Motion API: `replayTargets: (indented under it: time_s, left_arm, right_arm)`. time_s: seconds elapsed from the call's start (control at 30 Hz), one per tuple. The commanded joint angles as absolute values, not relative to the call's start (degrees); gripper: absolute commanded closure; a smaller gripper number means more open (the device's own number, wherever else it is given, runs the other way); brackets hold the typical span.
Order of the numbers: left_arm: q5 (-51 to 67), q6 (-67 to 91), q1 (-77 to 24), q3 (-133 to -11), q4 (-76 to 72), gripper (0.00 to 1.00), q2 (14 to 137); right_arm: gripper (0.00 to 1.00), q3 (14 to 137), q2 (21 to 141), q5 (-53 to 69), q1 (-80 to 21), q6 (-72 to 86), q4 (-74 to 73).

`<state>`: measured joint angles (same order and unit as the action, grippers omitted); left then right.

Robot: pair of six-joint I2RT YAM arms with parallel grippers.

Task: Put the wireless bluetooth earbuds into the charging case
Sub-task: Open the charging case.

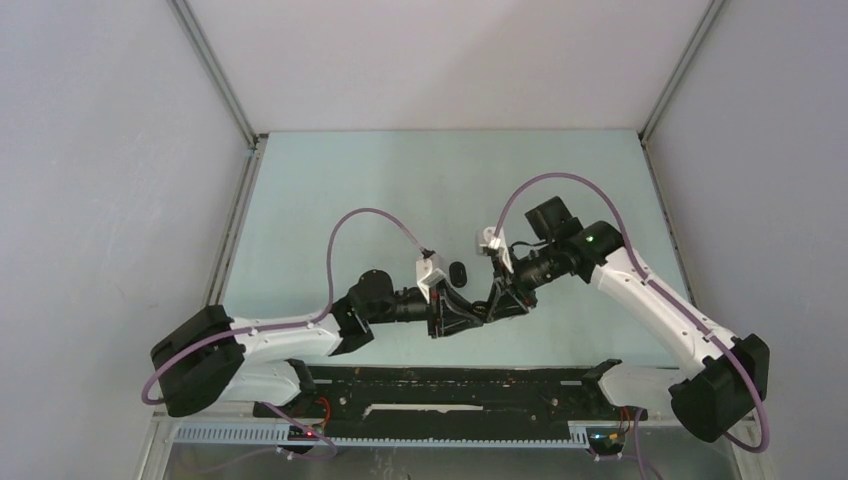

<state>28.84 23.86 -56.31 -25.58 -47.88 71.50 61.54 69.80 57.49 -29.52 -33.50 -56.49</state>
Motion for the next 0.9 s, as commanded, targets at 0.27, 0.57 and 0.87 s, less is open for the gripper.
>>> replayTargets:
  time_s: [0.27, 0.57, 0.87]
  left_arm:
    - [26.0, 10.5, -60.7, -27.7, -38.1, 0.75, 68.8]
    - [24.4, 9.8, -61.0, -27.0, -38.1, 0.67, 68.4]
    - [23.4, 9.3, -61.0, -26.8, -38.2, 0.95, 68.3]
  right_arm:
    - [0.93, 64.6, 68.6, 43.2, -39.4, -36.7, -60.3]
    - [0.93, 65.1, 68.6, 43.3, -40.0, -34.9, -59.3]
    - [0.81, 65.0, 68.6, 43.4, -40.4, -33.2, -58.6]
